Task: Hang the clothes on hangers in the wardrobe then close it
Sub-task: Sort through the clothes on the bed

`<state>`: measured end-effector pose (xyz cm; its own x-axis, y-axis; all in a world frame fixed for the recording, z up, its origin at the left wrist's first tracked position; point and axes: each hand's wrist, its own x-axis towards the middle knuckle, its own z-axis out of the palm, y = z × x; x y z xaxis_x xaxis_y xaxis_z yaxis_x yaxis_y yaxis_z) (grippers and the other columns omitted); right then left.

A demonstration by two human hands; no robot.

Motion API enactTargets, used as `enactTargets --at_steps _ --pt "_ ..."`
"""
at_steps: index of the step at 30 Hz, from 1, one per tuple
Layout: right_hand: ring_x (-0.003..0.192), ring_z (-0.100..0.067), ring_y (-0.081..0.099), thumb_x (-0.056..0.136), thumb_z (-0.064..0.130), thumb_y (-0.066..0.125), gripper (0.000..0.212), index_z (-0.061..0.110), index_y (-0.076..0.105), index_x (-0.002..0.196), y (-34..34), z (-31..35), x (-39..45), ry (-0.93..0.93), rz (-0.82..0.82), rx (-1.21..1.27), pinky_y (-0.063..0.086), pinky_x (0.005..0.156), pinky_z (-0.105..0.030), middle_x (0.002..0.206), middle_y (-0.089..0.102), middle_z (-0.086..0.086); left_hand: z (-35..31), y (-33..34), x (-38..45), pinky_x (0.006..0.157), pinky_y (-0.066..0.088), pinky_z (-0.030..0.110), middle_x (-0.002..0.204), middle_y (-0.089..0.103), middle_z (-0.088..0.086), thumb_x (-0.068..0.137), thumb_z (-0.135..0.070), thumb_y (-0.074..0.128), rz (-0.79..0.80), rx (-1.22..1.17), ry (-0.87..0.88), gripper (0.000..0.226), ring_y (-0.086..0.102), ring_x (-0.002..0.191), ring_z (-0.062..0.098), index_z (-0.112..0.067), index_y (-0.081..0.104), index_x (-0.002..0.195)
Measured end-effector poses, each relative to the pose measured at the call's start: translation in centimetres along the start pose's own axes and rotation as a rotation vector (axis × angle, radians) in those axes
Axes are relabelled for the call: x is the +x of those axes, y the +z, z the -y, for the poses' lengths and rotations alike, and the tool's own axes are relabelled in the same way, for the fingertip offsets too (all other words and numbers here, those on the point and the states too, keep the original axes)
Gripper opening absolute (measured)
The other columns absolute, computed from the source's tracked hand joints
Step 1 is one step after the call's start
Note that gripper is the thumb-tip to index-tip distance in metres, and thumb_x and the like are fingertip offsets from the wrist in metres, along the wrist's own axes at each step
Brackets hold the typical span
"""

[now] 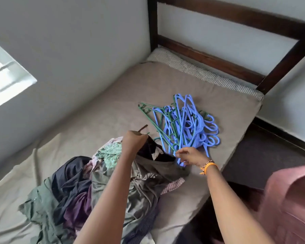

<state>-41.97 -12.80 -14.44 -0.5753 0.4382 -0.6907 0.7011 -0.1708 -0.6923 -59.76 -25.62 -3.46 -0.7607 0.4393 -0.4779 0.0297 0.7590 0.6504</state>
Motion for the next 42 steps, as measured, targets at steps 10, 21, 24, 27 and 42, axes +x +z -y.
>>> enactTargets --at_steps 10,21,24,27,42 --pt "0.083 -0.04 0.06 0.091 0.018 0.053 0.03 -0.002 0.05 0.069 -4.5 -4.5 14.7 0.322 -0.573 -0.058 0.045 0.064 -0.038 0.071 0.056 -0.019 1.0 6.6 6.7 0.068 0.033 0.027 0.098 0.067 0.017 0.087 -0.021 0.061 -0.075 0.269 0.063 0.015 0.059 0.097 0.033 -0.006 0.062 0.091" --pt "0.068 -0.032 0.057 0.089 0.014 0.051 0.031 -0.003 0.049 0.064 -5.4 -3.5 16.3 0.264 -0.534 -0.116 0.046 0.068 -0.04 0.065 0.061 -0.021 2.2 4.2 7.4 0.071 0.039 0.028 0.101 0.069 0.013 0.084 -0.015 0.059 -0.128 0.205 -0.034 0.021 0.06 0.097 0.03 -0.006 0.068 0.1" --pt "0.04 -0.014 0.052 0.091 0.008 0.047 0.035 -0.004 0.05 0.059 -3.7 -2.2 14.1 0.11 -0.529 0.051 0.047 0.056 -0.031 0.046 0.054 -0.009 2.4 2.6 6.7 0.072 0.038 0.025 0.102 0.069 0.009 0.085 -0.017 0.06 -0.16 0.158 -0.055 0.02 0.06 0.098 0.028 -0.009 0.068 0.102" --pt "0.045 -0.008 0.055 0.097 0.01 0.046 0.021 0.001 0.055 0.08 0.2 1.0 11.1 -0.141 -0.491 0.232 0.049 0.047 -0.025 0.061 0.056 -0.002 2.6 0.9 5.8 0.074 0.041 0.026 0.098 0.071 0.009 0.084 -0.018 0.062 -0.176 0.114 -0.058 0.018 0.062 0.096 0.027 -0.01 0.07 0.099" --pt "0.091 -0.043 0.057 0.096 0.014 0.047 0.017 -0.001 0.05 0.104 9.7 8.6 -0.1 -0.485 -0.604 -0.285 0.026 0.061 -0.038 0.096 0.063 -0.026 1.3 -10.4 -2.9 0.075 0.049 0.032 0.073 0.066 0.005 0.087 -0.011 0.063 -0.217 -0.411 0.063 0.009 0.06 0.077 0.021 -0.01 0.071 0.082"
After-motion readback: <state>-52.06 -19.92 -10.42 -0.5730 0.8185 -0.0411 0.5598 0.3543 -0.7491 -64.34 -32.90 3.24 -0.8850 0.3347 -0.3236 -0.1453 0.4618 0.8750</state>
